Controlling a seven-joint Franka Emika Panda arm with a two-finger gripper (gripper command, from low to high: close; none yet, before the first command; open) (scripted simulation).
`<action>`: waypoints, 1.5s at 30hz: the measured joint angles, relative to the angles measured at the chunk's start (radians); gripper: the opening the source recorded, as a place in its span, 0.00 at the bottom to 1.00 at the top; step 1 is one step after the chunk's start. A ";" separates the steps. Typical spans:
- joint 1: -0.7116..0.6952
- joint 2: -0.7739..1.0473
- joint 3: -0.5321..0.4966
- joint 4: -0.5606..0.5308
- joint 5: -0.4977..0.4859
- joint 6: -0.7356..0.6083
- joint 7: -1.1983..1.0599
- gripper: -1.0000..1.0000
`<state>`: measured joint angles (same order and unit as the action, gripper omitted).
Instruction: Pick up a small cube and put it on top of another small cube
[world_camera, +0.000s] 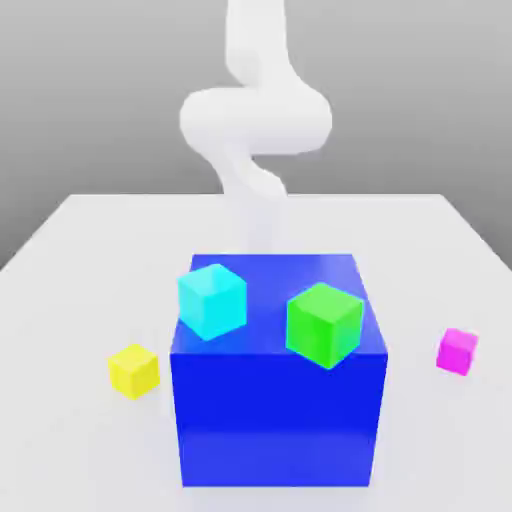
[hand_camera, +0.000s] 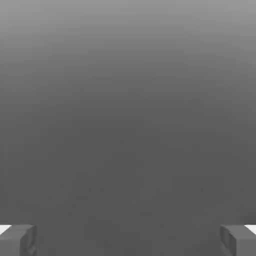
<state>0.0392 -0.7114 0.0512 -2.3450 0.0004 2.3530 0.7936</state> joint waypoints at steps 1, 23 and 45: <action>0.018 0.040 0.024 -0.020 0.000 0.024 -0.003 0.50; 0.427 0.844 0.392 -0.384 -0.206 0.500 0.096 0.50; 0.438 0.779 0.327 -0.364 -0.120 0.415 0.029 0.00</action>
<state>0.4768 0.0676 0.3777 -2.7092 -0.1200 2.7676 0.8230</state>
